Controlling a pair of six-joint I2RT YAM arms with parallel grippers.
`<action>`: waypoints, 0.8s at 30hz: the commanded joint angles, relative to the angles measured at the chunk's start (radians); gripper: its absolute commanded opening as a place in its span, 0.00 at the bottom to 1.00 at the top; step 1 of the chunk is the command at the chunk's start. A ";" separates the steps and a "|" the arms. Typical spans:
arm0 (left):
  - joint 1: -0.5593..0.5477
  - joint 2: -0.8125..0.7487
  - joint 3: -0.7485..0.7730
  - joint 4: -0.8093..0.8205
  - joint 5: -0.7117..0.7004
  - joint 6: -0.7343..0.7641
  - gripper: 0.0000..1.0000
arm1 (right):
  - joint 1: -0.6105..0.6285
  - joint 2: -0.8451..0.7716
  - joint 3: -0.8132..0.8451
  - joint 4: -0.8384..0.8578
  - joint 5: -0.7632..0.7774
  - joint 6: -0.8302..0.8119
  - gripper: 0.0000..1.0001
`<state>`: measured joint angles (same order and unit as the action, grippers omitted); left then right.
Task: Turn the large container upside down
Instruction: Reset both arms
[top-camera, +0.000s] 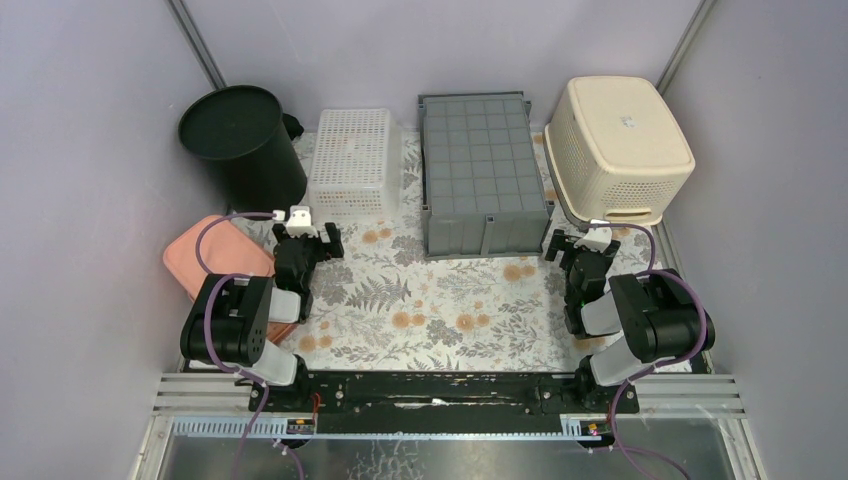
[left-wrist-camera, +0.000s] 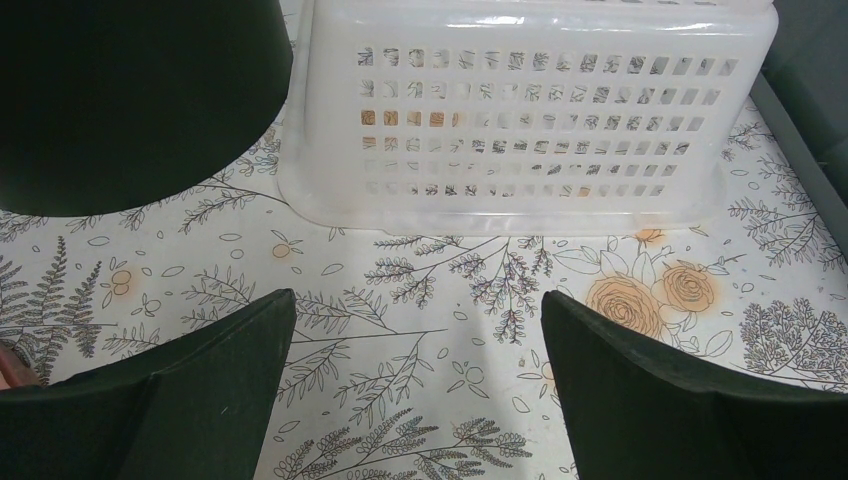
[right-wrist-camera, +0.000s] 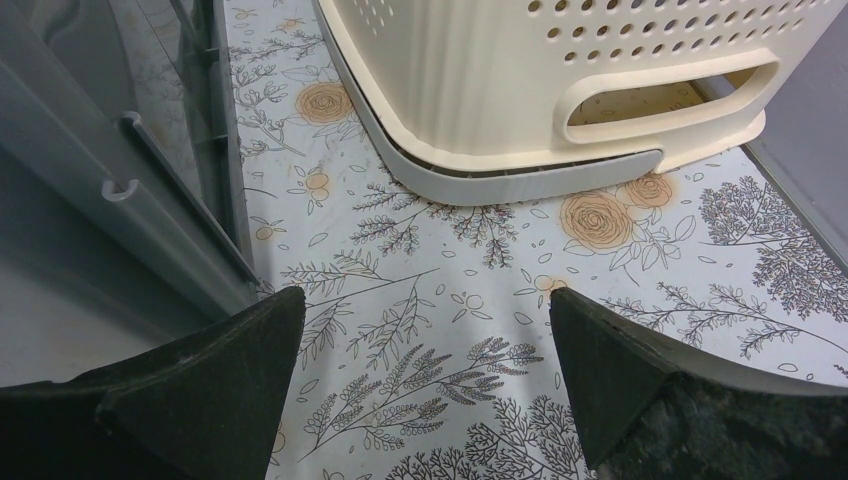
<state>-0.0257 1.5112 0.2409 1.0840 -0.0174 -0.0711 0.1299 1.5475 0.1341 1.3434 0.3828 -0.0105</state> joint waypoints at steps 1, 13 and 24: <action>0.002 0.005 0.009 0.083 0.003 0.026 1.00 | -0.004 -0.010 0.025 0.039 0.027 -0.008 0.99; 0.002 0.005 0.010 0.083 0.002 0.026 1.00 | -0.004 -0.009 0.022 0.046 0.029 -0.010 0.99; 0.003 0.006 0.009 0.083 0.002 0.027 1.00 | -0.004 -0.009 0.022 0.048 0.030 -0.010 0.99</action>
<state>-0.0257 1.5112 0.2409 1.0840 -0.0170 -0.0711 0.1299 1.5475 0.1341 1.3434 0.3836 -0.0105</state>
